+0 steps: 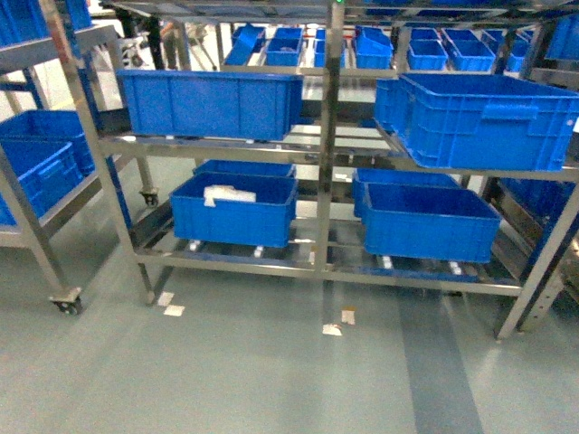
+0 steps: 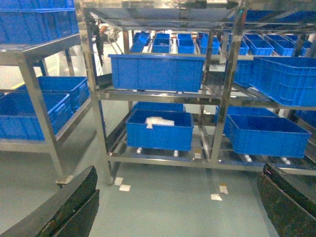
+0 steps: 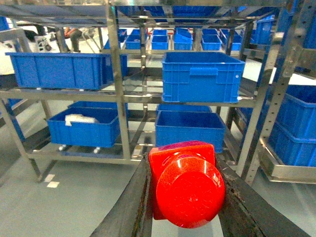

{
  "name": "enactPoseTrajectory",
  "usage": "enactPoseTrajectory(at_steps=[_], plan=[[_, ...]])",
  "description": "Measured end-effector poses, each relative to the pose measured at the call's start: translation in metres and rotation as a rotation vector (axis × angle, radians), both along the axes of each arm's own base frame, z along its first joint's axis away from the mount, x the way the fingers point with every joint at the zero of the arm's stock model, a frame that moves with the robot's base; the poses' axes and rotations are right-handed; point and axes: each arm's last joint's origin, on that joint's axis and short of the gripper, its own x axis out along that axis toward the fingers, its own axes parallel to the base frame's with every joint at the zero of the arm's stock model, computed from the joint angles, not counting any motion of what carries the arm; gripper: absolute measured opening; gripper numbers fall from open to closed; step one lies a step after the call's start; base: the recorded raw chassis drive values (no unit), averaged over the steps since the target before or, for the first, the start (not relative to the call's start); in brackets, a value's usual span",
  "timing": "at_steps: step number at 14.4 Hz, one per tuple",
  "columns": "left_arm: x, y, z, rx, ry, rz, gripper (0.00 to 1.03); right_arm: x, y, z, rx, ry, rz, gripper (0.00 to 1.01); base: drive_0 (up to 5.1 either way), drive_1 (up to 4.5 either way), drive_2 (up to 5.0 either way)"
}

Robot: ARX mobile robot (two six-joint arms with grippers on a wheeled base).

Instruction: Pick red block from blue box to shelf

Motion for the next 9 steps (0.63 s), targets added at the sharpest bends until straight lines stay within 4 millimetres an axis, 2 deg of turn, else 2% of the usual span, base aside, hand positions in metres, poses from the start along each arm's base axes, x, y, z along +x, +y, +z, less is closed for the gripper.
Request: enactPoseTrajectory(at_steps=[9], plan=[[0.0,0.0,0.0,0.0,0.0,0.0,0.98,0.0,0.0,0.0,0.0,0.0,0.0,0.28,-1.6,-1.56,-1.6]])
